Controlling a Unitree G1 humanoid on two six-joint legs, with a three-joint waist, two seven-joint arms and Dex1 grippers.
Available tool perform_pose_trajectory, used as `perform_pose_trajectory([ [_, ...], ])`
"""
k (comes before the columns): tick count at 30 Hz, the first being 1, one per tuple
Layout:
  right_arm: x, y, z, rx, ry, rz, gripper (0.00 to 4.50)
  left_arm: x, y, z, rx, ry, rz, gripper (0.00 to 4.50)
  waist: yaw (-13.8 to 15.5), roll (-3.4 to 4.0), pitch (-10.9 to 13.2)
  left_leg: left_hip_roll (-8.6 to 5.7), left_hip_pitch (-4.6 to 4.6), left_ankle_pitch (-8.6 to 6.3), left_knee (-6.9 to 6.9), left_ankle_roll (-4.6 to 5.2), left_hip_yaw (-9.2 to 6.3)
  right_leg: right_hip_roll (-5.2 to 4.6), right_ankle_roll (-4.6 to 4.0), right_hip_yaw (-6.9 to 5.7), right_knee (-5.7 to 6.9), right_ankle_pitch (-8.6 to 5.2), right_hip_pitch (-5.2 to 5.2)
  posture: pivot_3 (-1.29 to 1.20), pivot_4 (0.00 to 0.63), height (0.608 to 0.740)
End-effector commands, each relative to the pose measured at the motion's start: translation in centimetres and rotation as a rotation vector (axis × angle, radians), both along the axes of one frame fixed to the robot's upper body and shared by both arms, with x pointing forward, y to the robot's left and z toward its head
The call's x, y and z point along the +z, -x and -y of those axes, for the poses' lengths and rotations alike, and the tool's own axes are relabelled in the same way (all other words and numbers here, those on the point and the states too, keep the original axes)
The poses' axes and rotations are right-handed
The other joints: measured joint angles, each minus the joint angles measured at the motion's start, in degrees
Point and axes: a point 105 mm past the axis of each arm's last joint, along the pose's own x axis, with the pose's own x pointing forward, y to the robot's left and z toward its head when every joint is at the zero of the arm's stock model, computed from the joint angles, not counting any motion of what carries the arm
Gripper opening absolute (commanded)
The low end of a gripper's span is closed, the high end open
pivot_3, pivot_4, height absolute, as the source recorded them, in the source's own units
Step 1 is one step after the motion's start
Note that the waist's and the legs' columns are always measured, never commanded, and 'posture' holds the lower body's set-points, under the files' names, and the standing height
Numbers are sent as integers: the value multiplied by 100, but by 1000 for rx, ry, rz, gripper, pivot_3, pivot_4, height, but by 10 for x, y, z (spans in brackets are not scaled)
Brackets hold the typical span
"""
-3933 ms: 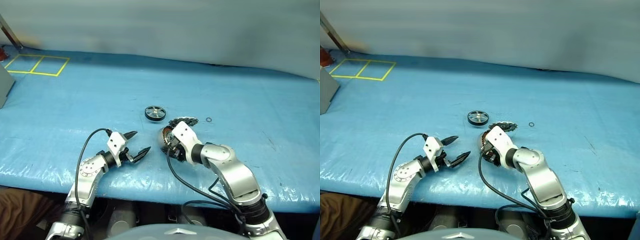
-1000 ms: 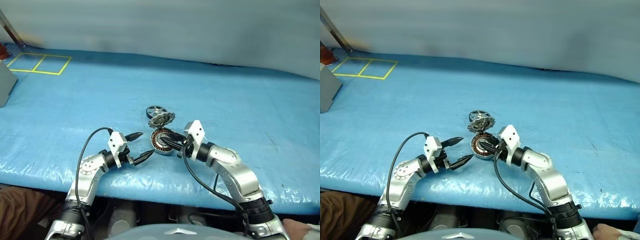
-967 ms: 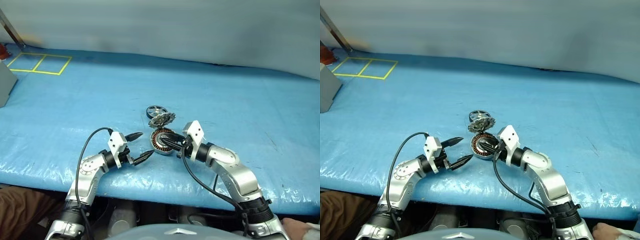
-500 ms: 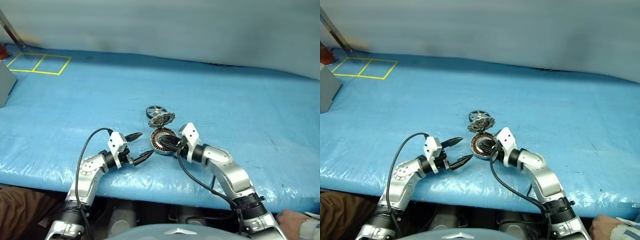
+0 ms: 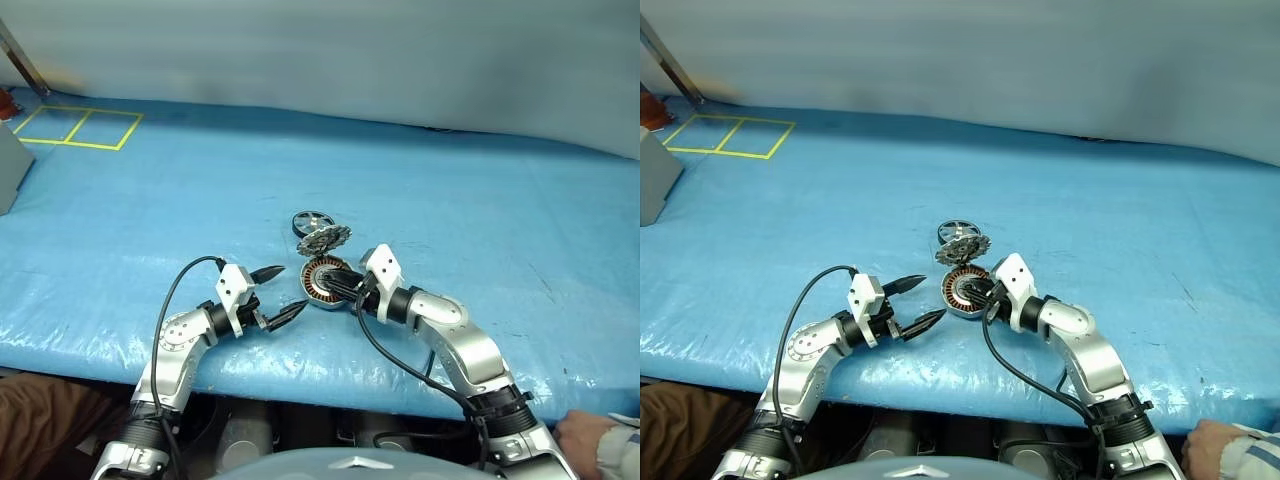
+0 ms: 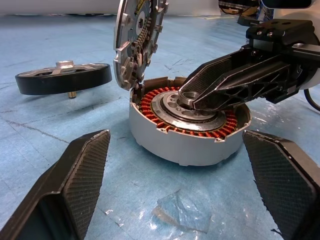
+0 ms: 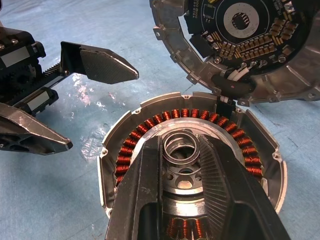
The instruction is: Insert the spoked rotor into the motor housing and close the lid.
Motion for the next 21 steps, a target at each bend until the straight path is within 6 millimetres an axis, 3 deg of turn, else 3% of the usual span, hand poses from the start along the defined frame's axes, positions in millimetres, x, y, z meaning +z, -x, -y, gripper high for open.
perform_pose_trajectory([
  [1,8,-5,2,-7,-4,42,687,6,0,3,-10,6,30,4500,0,0,0,0,0,0,0,0,0,0,0,0,0,0,0,0,150,740],
  [10,4,-6,5,-23,9,33,687,5,0,2,-7,4,31,4500,1,0,0,0,1,0,2,0,0,0,1,0,0,1,2,0,150,740],
  [11,3,-6,5,-22,10,33,1426,5,0,2,-6,4,31,4500,1,0,0,0,1,0,2,0,0,0,1,-1,0,1,3,0,150,740],
  [17,8,-2,1,4,-13,42,3325,4,0,2,-5,2,30,4500,1,0,0,0,1,0,3,0,-1,0,2,-1,0,1,3,0,150,740],
  [21,14,-2,-2,10,-49,50,3325,4,0,2,-6,0,29,4500,1,0,0,0,1,0,3,0,-1,0,2,-1,0,1,3,0,150,740],
])
